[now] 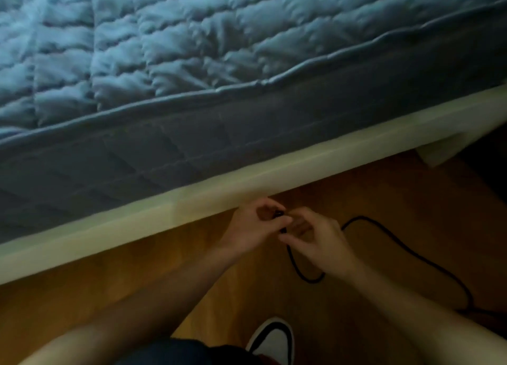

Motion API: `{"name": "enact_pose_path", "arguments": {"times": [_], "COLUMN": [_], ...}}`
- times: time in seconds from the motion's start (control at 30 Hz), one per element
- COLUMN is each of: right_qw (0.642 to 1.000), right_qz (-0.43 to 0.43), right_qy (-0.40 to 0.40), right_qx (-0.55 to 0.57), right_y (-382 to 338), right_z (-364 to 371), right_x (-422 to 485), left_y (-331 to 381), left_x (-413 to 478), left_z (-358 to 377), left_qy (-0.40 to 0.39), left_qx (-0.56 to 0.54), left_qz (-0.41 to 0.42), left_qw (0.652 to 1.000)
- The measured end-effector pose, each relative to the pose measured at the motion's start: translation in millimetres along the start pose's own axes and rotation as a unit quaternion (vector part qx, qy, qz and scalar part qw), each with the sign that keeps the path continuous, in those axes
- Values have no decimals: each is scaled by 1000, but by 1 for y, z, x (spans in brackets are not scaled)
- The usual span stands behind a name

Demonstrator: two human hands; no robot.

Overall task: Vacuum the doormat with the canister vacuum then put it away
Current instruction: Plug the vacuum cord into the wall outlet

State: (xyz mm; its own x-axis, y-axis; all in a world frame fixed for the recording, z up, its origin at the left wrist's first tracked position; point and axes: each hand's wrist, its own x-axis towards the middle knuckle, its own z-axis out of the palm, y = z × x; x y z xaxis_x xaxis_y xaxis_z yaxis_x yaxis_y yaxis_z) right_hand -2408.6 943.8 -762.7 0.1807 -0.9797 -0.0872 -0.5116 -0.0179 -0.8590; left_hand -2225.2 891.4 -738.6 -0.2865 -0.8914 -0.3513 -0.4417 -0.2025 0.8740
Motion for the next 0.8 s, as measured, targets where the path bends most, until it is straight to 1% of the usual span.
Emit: {"name": "enact_pose_path", "arguments": {"times": [0.07,0.13,0.27,0.33,0.43,0.57,0.63,0.7,0.8], "right_qw": [996,986,961,940,907,873,856,845,821], "right_qz": [-6,-20,-32,-46,-66,-100,-91,-66,-34], "right_qy": [76,151,268,333,413,478,508,529,568], "right_qx": [49,63,61,60,54,-3,-32,-49,-44], "right_y": [-20,-36,-61,-72,-88,-106,-112,-115,-110], "right_z": [-30,-64,-133,-169,-223,-291,-322,-350,-392], "right_x": [-5,-13,-34,-46,-71,-115,-138,-159,-183], "left_y": [50,100,192,236,296,365,396,421,454], "left_x": [7,13,16,16,14,3,-3,-6,9], "left_z": [7,19,49,67,99,148,171,191,224], "left_qy": [-19,-31,-56,-87,-153,-210,-240,-264,-275], "left_qx": [-29,-46,-8,9,24,66,88,102,104], "left_qz": [28,68,159,215,292,405,451,483,519], "left_qw": [999,996,986,973,944,887,855,829,803]}}
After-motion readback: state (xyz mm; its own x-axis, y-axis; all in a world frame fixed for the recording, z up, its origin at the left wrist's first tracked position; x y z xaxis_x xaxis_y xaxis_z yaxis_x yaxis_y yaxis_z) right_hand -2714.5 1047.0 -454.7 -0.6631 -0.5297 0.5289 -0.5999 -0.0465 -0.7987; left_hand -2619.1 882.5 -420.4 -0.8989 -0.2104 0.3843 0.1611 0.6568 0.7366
